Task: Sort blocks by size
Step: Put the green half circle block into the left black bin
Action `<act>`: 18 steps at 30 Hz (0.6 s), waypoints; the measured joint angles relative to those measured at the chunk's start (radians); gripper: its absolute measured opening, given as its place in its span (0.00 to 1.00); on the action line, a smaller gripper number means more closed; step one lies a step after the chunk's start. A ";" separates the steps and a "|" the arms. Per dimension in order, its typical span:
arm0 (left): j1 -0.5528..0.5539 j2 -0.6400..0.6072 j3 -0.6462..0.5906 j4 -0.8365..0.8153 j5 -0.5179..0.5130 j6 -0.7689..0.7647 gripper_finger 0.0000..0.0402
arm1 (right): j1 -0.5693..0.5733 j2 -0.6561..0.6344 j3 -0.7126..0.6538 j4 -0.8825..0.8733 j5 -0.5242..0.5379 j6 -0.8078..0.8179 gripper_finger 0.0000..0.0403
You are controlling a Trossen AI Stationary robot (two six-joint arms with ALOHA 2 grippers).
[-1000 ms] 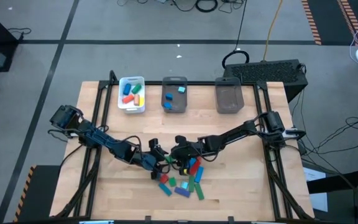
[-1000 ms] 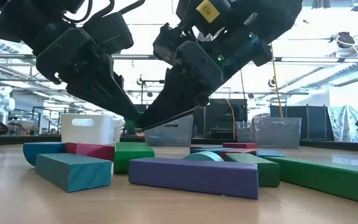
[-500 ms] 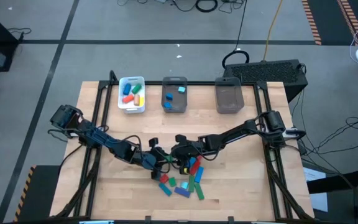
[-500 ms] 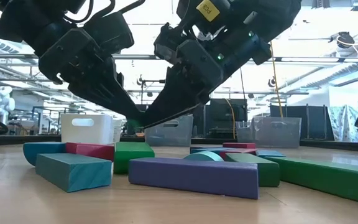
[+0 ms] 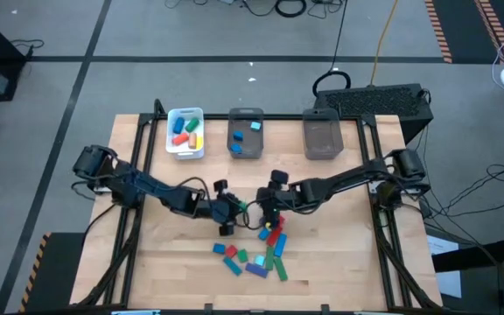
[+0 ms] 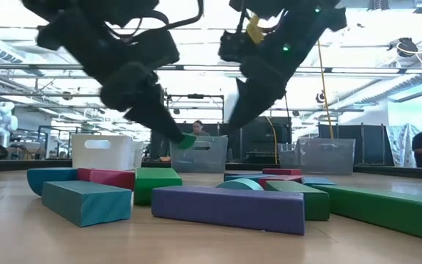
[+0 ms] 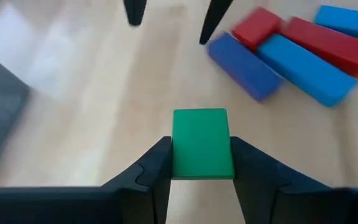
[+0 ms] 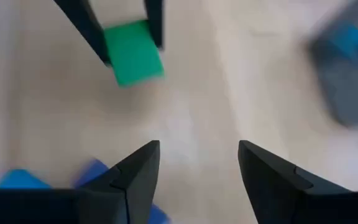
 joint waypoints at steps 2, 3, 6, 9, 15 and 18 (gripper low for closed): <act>0.038 0.000 0.020 -0.001 0.000 0.046 0.34 | 0.000 -0.015 0.000 -0.097 0.054 0.037 0.50; 0.060 0.000 0.029 0.001 0.005 0.067 0.34 | 0.000 -0.018 -0.001 -0.132 0.061 0.060 0.50; 0.134 0.000 0.061 -0.026 0.078 0.139 0.34 | -0.003 -0.020 -0.006 -0.208 0.038 0.111 0.49; 0.209 0.000 0.110 -0.096 0.120 0.180 0.34 | -0.002 -0.020 -0.054 -0.168 0.034 0.128 0.49; 0.335 -0.001 0.224 -0.220 0.148 0.260 0.34 | -0.008 -0.020 -0.188 -0.041 0.031 0.167 0.49; 0.392 -0.001 0.289 -0.279 0.181 0.307 0.34 | -0.020 -0.020 -0.260 0.070 0.000 0.184 0.49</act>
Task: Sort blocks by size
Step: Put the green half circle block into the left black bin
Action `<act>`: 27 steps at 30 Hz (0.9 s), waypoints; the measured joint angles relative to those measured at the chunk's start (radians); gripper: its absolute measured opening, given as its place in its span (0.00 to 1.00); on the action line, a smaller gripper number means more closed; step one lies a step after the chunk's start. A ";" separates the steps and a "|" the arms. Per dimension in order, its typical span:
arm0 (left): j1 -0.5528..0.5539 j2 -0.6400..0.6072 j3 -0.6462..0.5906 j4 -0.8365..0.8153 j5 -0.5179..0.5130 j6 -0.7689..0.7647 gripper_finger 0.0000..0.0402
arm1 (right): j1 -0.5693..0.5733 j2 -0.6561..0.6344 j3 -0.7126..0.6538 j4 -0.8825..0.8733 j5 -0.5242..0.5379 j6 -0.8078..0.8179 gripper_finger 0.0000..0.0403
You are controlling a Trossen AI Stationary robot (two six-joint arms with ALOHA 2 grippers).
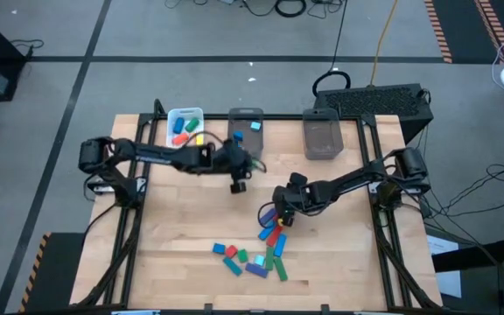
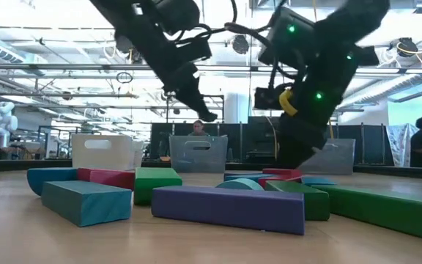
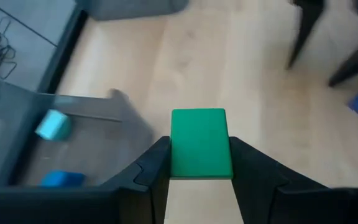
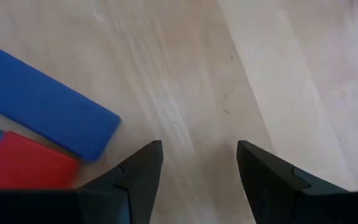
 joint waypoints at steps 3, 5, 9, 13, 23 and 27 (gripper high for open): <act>0.064 0.000 0.055 -0.031 0.026 0.039 0.34 | -0.017 -0.006 -0.049 0.086 -0.044 0.002 0.49; 0.109 0.000 0.072 -0.035 0.054 0.061 0.34 | -0.024 -0.006 -0.065 0.114 -0.061 0.004 0.49; 0.207 0.000 0.079 -0.028 0.133 0.071 0.34 | -0.026 -0.004 -0.067 0.150 -0.063 -0.008 0.49; 0.300 0.016 0.079 -0.026 0.191 0.070 0.34 | -0.026 -0.002 -0.067 0.167 -0.068 -0.022 0.49; 0.426 0.142 0.079 0.052 0.357 0.089 0.35 | -0.037 0.001 -0.068 0.195 -0.075 -0.048 0.49; 0.429 0.188 0.079 0.061 0.356 0.096 0.43 | -0.037 0.001 -0.068 0.195 -0.074 -0.049 0.49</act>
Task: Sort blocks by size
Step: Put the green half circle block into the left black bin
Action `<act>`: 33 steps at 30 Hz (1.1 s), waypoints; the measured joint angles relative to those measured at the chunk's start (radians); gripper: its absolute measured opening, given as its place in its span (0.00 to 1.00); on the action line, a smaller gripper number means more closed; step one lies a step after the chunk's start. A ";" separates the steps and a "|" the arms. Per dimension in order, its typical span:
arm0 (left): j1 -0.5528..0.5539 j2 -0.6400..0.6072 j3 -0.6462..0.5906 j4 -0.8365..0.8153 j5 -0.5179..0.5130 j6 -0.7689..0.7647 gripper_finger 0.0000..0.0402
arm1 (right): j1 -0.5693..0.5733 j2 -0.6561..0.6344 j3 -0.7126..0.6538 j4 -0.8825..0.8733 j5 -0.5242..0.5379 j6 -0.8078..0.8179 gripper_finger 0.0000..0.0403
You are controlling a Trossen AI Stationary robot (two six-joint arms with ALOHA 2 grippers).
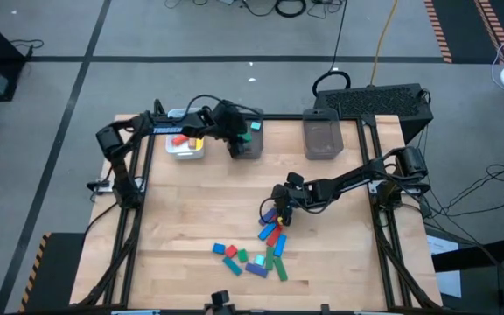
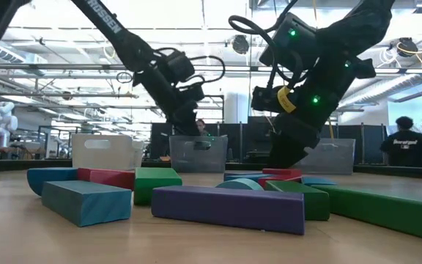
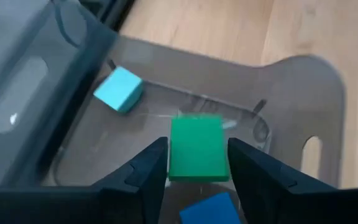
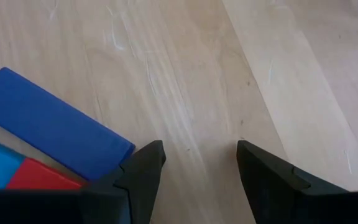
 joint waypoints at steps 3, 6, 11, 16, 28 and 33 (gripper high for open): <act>0.000 0.012 0.000 0.002 -0.006 0.001 0.45 | -0.006 0.000 0.000 0.000 -0.004 0.000 0.49; 0.000 0.014 0.000 0.004 -0.008 0.001 0.46 | -0.016 0.000 0.000 0.003 -0.009 0.000 0.49; 0.000 -0.019 0.000 -0.016 -0.012 0.000 0.47 | -0.030 0.002 -0.002 0.048 -0.007 -0.025 0.49; -0.011 -0.107 0.000 -0.125 -0.013 0.000 0.47 | -0.032 0.004 0.018 0.128 -0.030 -0.085 0.49; -0.206 -0.266 -0.001 -0.470 -0.027 -0.053 0.47 | -0.006 0.003 0.047 0.444 -0.260 -0.244 0.49; -0.356 -0.270 -0.019 -0.529 -0.100 -0.124 0.47 | 0.033 0.017 0.051 0.485 -0.284 -0.294 0.49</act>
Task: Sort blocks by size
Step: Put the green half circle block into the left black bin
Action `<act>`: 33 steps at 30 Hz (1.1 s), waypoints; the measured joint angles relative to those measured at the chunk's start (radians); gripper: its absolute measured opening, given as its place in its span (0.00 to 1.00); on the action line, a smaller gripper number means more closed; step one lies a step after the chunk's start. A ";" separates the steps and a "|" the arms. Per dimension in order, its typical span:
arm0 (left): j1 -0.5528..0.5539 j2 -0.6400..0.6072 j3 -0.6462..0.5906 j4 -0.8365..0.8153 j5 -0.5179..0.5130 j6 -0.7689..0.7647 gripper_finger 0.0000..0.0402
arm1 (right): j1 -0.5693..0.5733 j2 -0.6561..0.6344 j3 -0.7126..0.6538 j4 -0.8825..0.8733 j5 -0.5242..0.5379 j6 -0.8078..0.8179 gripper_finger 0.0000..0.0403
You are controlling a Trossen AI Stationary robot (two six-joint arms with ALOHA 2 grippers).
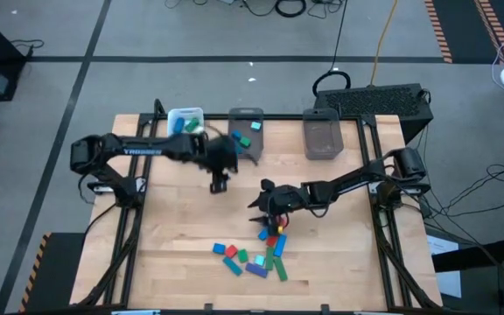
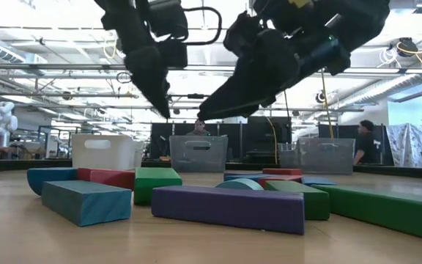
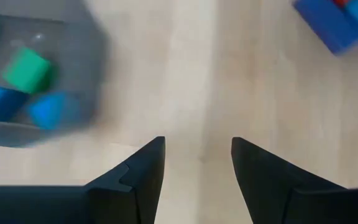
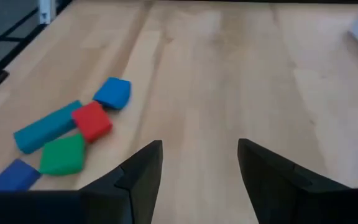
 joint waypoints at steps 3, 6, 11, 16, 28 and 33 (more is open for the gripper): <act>-0.089 0.000 -0.038 0.008 -0.041 -0.061 0.47 | 0.025 0.034 0.013 -0.006 -0.001 -0.011 0.49; -0.165 0.001 -0.085 0.039 -0.094 -0.136 0.47 | 0.047 0.077 0.048 -0.002 -0.003 -0.026 0.49; -0.268 0.001 -0.154 0.119 -0.125 -0.245 0.47 | 0.066 0.128 0.105 -0.005 -0.082 -0.024 0.49; -0.347 0.001 -0.222 0.192 -0.168 -0.341 0.47 | 0.089 0.169 0.151 -0.008 -0.130 0.000 0.49; -0.500 0.001 -0.277 0.279 -0.321 -0.462 0.47 | 0.172 0.292 0.235 -0.024 -0.132 -0.030 0.52; -0.538 0.001 -0.277 0.318 -0.356 -0.462 0.47 | 0.173 0.293 0.238 -0.023 -0.131 -0.029 0.66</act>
